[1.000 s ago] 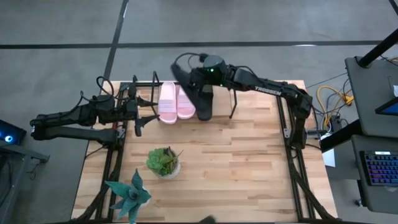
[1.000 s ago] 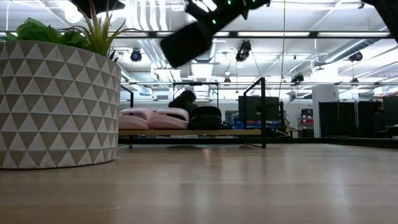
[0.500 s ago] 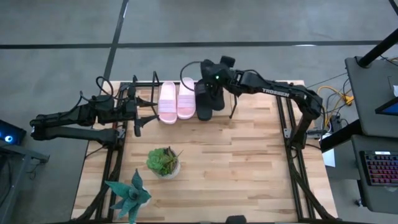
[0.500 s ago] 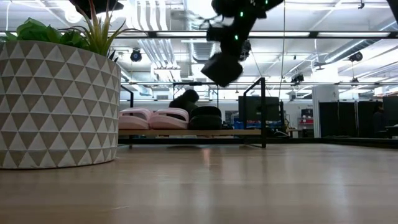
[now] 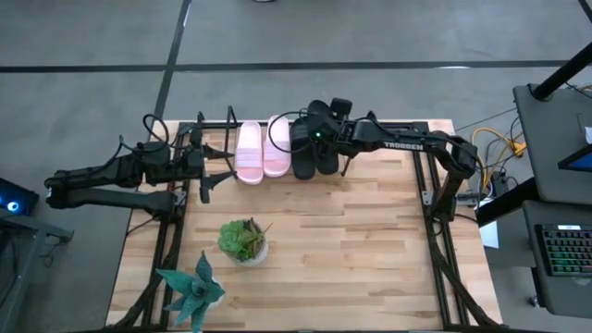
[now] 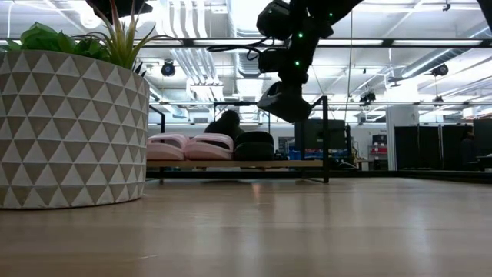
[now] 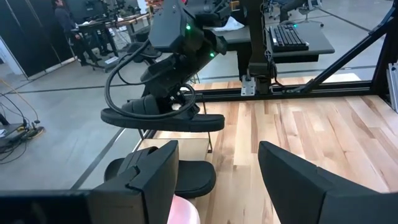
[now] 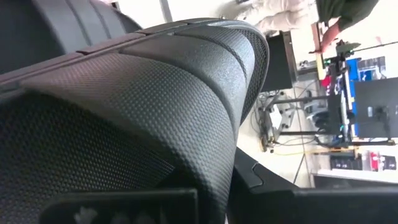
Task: Pick and place slides into the shelf
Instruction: Put the bottom black slide on the shelf
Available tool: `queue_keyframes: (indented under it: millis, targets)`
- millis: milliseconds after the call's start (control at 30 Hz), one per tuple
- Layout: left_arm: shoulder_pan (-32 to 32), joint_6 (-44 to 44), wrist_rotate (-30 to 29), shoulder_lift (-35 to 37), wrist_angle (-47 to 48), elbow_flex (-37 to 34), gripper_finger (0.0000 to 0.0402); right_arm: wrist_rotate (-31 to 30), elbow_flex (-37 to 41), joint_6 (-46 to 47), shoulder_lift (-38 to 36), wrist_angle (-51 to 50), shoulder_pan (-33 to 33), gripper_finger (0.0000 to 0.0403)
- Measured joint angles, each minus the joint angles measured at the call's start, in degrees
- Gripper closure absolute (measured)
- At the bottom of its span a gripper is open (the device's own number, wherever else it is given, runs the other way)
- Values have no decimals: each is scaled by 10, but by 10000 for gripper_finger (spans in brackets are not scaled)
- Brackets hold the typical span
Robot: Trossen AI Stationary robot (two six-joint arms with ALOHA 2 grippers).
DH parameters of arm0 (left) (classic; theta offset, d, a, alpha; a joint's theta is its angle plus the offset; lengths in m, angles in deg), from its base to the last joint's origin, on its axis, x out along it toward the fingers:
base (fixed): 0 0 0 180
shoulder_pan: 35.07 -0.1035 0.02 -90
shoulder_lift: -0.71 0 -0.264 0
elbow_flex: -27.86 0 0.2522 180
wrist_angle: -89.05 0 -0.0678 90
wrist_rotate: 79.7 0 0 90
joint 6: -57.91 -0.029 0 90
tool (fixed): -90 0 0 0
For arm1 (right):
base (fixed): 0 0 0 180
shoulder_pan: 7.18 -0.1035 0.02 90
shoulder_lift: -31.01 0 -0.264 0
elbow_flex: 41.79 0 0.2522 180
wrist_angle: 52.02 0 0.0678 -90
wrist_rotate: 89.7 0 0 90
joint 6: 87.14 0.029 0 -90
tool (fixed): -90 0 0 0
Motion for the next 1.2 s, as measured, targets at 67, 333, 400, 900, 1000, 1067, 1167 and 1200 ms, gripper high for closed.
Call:
queue_keyframes:
  millis: [67, 333, 400, 900, 1000, 1067, 1167, 1200]
  targets:
    - [0, 0, 0, 0, 0, -3, 195, -1, 4, 15, 1, -4, -1, 391]
    - [0, 0, -5, 2, -10, -22, 195, -8, 16, 79, 1, -21, 1, 391]
    - [0, -1, -15, 5, -15, -26, 195, -11, 20, 80, 1, -19, 1, 391]
    - [0, -1, -17, 35, -20, -26, 195, -29, 46, 78, 57, -35, 2, 391]
    - [0, -1, -17, 39, -20, -26, 195, -60, 40, 80, 68, -34, 3, 391]
    - [0, -1, -17, 39, -20, -26, 195, -86, 40, 79, 75, -38, 4, 390]
    - [0, -1, -17, 39, -20, -26, 195, -95, 36, 78, 74, -40, 4, 391]
    - [0, -1, -17, 39, -20, -26, 195, -96, 34, 79, 73, -40, 4, 390]
